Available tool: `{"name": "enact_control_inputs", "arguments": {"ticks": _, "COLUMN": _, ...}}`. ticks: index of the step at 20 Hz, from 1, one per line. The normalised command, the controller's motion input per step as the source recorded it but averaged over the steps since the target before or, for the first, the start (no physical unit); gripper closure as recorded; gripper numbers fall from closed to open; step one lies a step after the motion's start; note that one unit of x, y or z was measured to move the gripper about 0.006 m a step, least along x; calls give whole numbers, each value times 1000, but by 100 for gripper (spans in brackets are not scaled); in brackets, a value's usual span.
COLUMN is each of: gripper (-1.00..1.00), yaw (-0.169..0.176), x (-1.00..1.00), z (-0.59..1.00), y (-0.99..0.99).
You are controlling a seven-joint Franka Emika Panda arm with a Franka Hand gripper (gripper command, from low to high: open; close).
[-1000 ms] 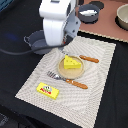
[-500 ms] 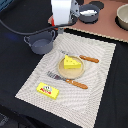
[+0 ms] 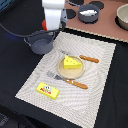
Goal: Interact with the objects in diverse but meaningful ways.
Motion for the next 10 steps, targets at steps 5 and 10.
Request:
{"name": "enact_control_inputs", "arguments": {"ticks": 5, "gripper": 100, "yaw": 5, "x": -653, "z": -478, "y": -105}}
{"name": "enact_control_inputs", "arguments": {"ticks": 10, "gripper": -100, "yaw": -1, "x": -337, "z": 174, "y": -46}}
